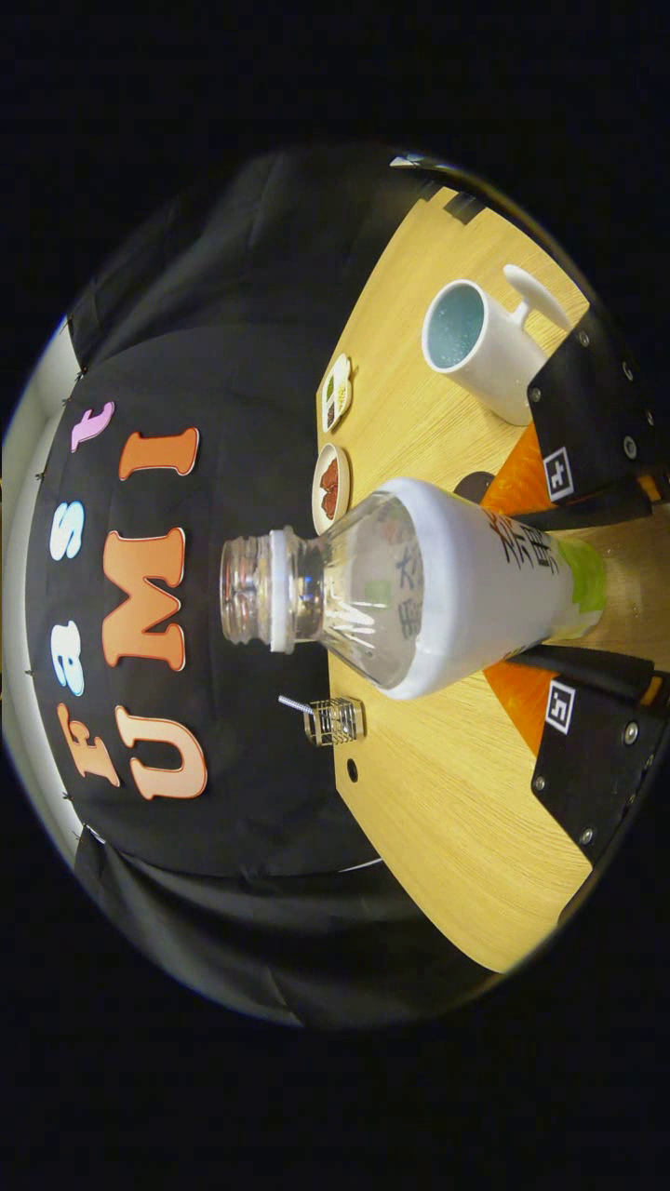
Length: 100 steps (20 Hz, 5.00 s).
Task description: Take the bottle from table, then pour the juice into the cup, finally place the bottle on the coaster
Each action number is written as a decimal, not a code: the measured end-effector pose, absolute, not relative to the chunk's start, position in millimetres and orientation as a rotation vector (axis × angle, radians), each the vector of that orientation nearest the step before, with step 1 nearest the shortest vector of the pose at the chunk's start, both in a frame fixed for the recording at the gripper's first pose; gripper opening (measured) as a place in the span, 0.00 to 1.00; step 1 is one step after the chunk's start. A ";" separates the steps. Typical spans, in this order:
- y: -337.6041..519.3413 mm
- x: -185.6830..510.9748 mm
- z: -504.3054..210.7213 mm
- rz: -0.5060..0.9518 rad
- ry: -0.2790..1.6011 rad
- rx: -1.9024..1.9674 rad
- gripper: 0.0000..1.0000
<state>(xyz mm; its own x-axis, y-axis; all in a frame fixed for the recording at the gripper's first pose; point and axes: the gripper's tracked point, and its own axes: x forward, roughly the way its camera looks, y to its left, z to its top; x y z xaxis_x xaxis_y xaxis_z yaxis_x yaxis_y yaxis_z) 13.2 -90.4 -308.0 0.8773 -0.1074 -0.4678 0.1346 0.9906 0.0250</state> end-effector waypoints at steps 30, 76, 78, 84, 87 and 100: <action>-102.1 42.1 -210.1 -0.218 0.217 1.183 0.55; -112.0 61.0 -223.8 -0.356 0.230 1.813 0.55; -111.3 61.2 -222.7 -0.358 0.230 1.814 0.55; -109.2 59.6 -224.5 -0.370 0.232 1.845 0.55; -105.7 60.4 -222.4 -0.362 0.249 1.852 0.55; -116.1 58.4 -223.9 -0.393 0.263 1.893 0.55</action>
